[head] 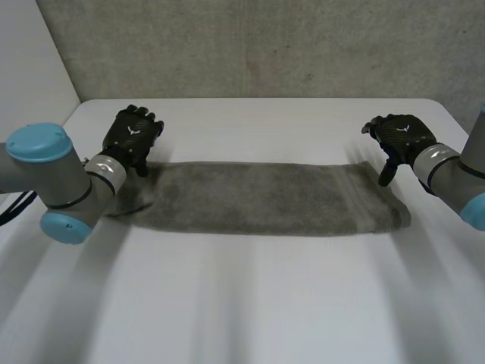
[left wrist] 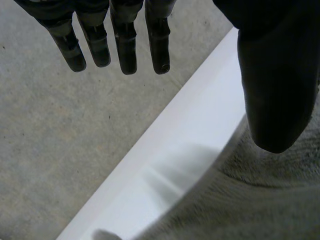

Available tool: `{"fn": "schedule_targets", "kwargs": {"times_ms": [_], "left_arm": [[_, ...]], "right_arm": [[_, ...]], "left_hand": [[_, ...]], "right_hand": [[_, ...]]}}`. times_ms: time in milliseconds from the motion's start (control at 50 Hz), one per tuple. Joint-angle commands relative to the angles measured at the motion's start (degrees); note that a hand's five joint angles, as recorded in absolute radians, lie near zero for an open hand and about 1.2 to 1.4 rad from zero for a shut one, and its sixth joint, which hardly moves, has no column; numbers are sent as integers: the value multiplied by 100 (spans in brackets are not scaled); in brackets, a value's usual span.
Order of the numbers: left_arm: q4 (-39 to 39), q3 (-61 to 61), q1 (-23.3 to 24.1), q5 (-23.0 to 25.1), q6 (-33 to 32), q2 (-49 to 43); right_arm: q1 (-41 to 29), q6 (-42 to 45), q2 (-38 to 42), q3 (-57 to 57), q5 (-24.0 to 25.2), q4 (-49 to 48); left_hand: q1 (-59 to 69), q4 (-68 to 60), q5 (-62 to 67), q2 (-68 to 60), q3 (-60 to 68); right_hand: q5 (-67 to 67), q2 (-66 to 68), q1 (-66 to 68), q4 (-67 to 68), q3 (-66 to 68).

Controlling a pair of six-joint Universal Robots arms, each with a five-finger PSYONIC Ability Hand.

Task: Fold the towel.

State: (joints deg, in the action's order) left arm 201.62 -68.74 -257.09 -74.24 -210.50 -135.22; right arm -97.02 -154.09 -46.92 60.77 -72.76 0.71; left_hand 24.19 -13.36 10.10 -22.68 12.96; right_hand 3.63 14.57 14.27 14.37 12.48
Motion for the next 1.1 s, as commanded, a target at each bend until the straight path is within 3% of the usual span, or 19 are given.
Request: {"fn": "schedule_targets", "kwargs": {"times_ms": [20, 120, 280, 460, 660, 920, 1020, 1060, 1100], "left_arm": [[1, -298, -8, 234, 18, 435], [1, -631, -25, 524, 53, 1119], [-131, -1175, -139, 542, 71, 1980], [-404, -1932, -271, 516, 62, 2290], [-369, -1976, -544, 463, 36, 1569], [-316, -561, -482, 437, -79, 145], [-298, 239, -509, -108, -351, -347], [-159, 597, -552, -747, -500, -452], [-45, 677, -561, -959, -562, -461]], "right_arm": [[-63, -15, -494, 435, 33, -18], [-37, 2, -951, 866, 112, 0], [-28, 11, -1847, 1947, 218, -36], [24, 116, -2252, 3106, 806, -88], [69, 661, -1970, 3450, 798, -422], [86, 740, -1795, 3467, 701, -528], [95, 732, -1795, 3467, 675, -528], [95, 732, -1795, 3467, 666, -528], [86, 732, -1795, 3467, 666, -528]], "left_hand": [[-758, 336, -350, 607, -296], [-825, 336, -417, 674, -296], [-1044, 336, -636, 893, -296], [-1011, 336, -602, 859, -296], [-926, 336, -518, 775, -296], [-893, 336, -484, 742, -296], [-842, 336, -434, 691, -296], [-876, 336, -467, 725, -296], [-893, 336, -484, 742, -296]], "right_hand": [[-363, -457, -427, -437, -248], [-363, -457, -427, -437, -248], [-363, -457, -427, -437, -248], [-363, -457, -427, -437, -248], [-363, -457, -427, -437, -248], [-363, -457, -427, -437, -248], [-363, -457, -427, -437, -248], [-363, -457, -427, -437, -248], [-363, -457, -427, -437, -248]]}}
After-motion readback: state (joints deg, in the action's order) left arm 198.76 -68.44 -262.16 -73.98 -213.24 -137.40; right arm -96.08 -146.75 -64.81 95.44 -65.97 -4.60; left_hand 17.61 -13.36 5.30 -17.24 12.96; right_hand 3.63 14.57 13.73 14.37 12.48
